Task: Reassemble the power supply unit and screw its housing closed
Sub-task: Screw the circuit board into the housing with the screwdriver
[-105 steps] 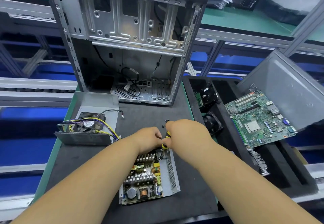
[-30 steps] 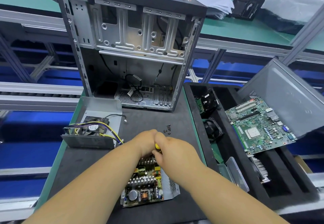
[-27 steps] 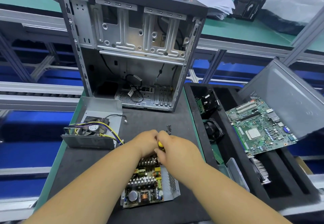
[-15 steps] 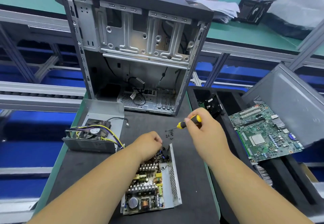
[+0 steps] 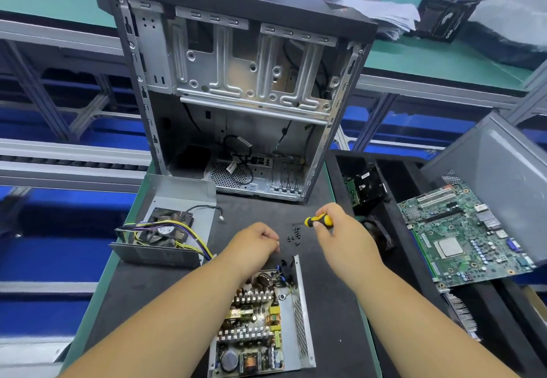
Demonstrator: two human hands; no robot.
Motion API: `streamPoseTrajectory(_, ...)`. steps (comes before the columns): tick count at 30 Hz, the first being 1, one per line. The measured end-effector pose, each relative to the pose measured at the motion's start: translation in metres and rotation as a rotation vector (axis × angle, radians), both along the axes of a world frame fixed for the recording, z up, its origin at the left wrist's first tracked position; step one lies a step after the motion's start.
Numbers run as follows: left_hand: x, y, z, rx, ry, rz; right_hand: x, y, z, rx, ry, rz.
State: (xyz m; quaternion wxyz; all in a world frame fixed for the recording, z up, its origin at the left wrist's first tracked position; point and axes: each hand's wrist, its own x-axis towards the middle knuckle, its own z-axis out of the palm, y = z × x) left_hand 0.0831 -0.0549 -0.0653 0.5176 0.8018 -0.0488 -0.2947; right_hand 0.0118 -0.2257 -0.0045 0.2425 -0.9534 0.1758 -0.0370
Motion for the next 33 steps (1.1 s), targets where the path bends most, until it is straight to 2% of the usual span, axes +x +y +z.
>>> streamPoseTrajectory(8, 0.003, -0.001, 0.007, -0.101, 0.043, 0.088, 0.005, -0.001, 0.006, -0.019, -0.034, -0.018)
streamPoseTrajectory(15, 0.002, 0.000, 0.008, -0.172, 0.067, 0.105, 0.007, 0.002, 0.006, -0.060, 0.039, 0.001)
streamPoseTrajectory(25, 0.001, 0.005, 0.010, -0.212, 0.054, 0.099, 0.001, 0.005, 0.018, -0.015, -0.049, -0.016)
streamPoseTrajectory(30, 0.000, 0.004, 0.011, -0.214, 0.040, 0.098, -0.005, 0.004, 0.022, 0.046, -0.061, -0.016)
streamPoseTrajectory(33, 0.001, 0.005, 0.010, -0.211, 0.022, 0.087, -0.012, 0.004, 0.026, 0.185, -0.123, -0.024)
